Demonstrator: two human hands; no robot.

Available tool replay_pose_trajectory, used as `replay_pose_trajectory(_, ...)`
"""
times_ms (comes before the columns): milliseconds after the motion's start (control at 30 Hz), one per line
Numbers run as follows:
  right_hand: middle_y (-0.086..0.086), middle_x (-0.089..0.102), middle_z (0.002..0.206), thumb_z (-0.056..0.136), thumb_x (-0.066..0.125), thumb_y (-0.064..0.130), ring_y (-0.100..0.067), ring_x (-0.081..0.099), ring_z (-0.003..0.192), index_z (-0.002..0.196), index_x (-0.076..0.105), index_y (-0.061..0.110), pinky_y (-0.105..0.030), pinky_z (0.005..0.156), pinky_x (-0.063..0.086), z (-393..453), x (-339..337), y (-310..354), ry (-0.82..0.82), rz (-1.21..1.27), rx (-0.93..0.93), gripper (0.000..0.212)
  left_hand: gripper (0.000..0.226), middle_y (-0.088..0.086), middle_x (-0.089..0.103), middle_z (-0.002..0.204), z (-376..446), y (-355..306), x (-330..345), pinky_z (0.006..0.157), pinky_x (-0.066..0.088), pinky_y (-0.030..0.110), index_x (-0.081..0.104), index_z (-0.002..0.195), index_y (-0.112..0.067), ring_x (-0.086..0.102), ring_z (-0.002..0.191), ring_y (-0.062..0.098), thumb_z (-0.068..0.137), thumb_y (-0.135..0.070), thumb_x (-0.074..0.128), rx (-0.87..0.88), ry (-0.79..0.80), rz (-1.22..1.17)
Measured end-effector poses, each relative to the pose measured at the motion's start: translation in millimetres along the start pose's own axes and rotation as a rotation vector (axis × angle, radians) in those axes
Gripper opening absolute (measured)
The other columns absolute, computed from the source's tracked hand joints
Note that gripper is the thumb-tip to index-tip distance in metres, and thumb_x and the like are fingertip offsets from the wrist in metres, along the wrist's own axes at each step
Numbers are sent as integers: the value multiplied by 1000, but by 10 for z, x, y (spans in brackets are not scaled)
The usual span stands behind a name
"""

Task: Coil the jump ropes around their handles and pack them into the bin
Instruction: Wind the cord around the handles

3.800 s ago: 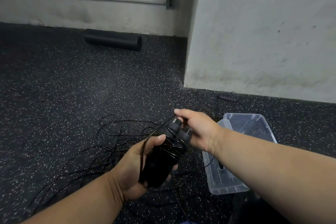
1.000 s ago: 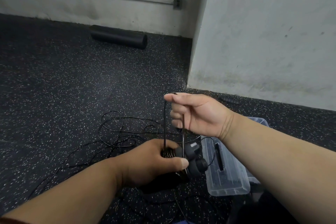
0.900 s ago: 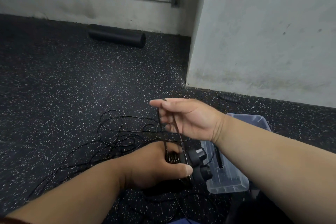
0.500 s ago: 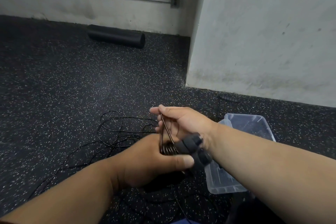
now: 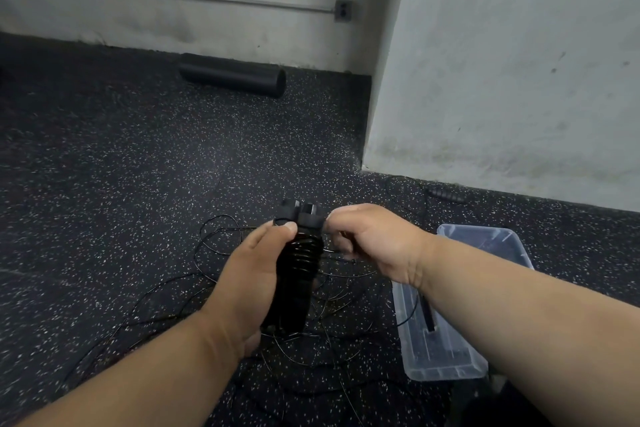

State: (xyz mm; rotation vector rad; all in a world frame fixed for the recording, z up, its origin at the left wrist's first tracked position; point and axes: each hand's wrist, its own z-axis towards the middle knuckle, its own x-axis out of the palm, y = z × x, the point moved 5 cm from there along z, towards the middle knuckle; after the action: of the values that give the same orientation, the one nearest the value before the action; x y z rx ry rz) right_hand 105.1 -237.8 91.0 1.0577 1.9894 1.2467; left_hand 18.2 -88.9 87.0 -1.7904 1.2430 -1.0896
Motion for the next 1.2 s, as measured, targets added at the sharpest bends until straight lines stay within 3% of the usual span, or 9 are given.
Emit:
replay_pose_trajectory(267, 1, 52, 59, 100, 55, 20, -13, 53, 53, 80, 59, 18, -25, 60, 45, -83, 22, -100, -61, 592, 142, 20, 26, 15, 74, 95, 1, 70, 73, 65, 56, 42, 69, 122, -22, 70, 77, 34, 103, -36, 57, -40, 42, 8)
replay_pose_trajectory(400, 2, 55, 61, 101, 62, 22, -12, 54, 54, 87, 61, 17, -23, 52, 44, -142, 1, -79, -192, 575, 81, 15, 22, 15, 75, 94, -50, 84, 131, 67, 57, 43, 72, 110, -24, 72, 80, 37, 103, -36, 54, -56, 72, 33)
replay_pose_trajectory(533, 1, 53, 67, 104, 59, 25, -16, 51, 64, 75, 57, 20, -28, 58, 42, -195, 3, -16, -222, 384, -95, 29, 24, 18, 75, 99, -54, 104, 158, 79, 58, 53, 72, 112, -20, 71, 80, 37, 102, -33, 54, -67, 75, 22)
replay_pose_trajectory(633, 3, 54, 67, 105, 58, 25, -13, 49, 64, 73, 54, 22, -28, 61, 44, -280, 44, 24, -257, 290, -210, 33, 33, 26, 73, 108, -59, 101, 192, 69, 58, 42, 70, 122, -14, 70, 80, 37, 103, -34, 51, -89, 101, 15)
replay_pose_trajectory(733, 1, 52, 69, 106, 58, 29, -14, 46, 64, 76, 55, 23, -31, 66, 43, -281, 1, 58, -306, 242, -242, 31, 32, 21, 74, 96, -69, 104, 202, 58, 56, 35, 67, 122, -14, 71, 79, 37, 102, -34, 54, -133, 126, 41)
replay_pose_trajectory(967, 1, 46, 60, 105, 60, 25, -13, 43, 46, 78, 56, 18, -24, 39, 39, -89, -93, -182, -300, 473, 139, 28, 39, 17, 69, 90, -105, 289, 259, 61, 56, 34, 63, 125, -6, 70, 75, 34, 102, -37, 53, -209, 116, 4)
replay_pose_trajectory(1033, 0, 47, 58, 105, 60, 22, -14, 44, 47, 77, 55, 16, -26, 45, 43, -38, -70, -249, -260, 506, 210, 29, 42, 18, 68, 95, -99, 302, 279, 68, 60, 40, 65, 123, -6, 69, 78, 33, 96, -38, 63, -236, 168, 2)
replay_pose_trajectory(1133, -9, 62, 66, 106, 57, 17, -21, 62, 56, 86, 59, 8, -35, 57, 55, -14, -26, -284, -180, 537, 283, 22, 46, 18, 66, 97, -61, 239, 286, 72, 61, 46, 68, 118, -6, 66, 82, 33, 82, -35, 66, -196, 236, -6)
replay_pose_trajectory(1200, -12, 63, 70, 105, 54, 10, -20, 62, 56, 91, 62, 2, -31, 50, 57, -16, 24, -340, -118, 558, 328, 19, 48, 18, 68, 96, -36, 171, 250, 66, 59, 41, 67, 120, -6, 66, 80, 34, 80, -34, 63, -145, 238, 15)
